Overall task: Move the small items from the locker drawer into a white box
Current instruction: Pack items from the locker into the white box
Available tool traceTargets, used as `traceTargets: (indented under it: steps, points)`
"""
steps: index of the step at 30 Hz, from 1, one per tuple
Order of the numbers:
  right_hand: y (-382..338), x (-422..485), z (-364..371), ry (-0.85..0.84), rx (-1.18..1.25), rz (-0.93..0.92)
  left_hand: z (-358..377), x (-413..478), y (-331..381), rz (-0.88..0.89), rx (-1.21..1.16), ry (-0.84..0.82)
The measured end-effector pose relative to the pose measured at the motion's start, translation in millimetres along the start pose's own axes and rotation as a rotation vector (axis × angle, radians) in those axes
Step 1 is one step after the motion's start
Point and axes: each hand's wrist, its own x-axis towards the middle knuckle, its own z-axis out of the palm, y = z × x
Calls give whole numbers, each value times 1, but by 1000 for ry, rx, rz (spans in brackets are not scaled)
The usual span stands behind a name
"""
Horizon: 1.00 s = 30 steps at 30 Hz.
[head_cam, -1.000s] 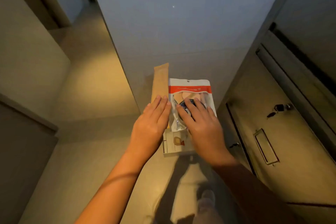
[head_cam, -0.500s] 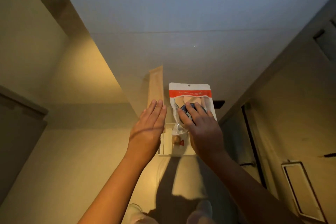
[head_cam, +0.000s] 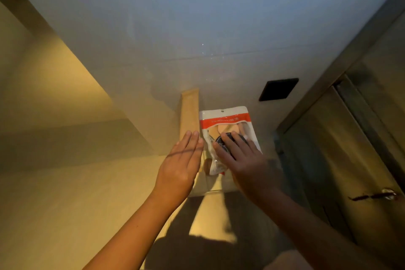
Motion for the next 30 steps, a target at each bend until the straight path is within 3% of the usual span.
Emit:
traceTargets:
  steps: [7,15,24,30]
  points:
    - [25,-40,125,4,-93,-36,122,-56,-26,177,75,-16]
    - [37,-64,220,6,-131,-110,212,-82,-38,276,145,9]
    - [45,-68,265,-11,-116,-211,250,-110,-43,219,131,-29]
    - [43,-69,284,-87,-90,-233,259,-126,-38,136,103,-168]
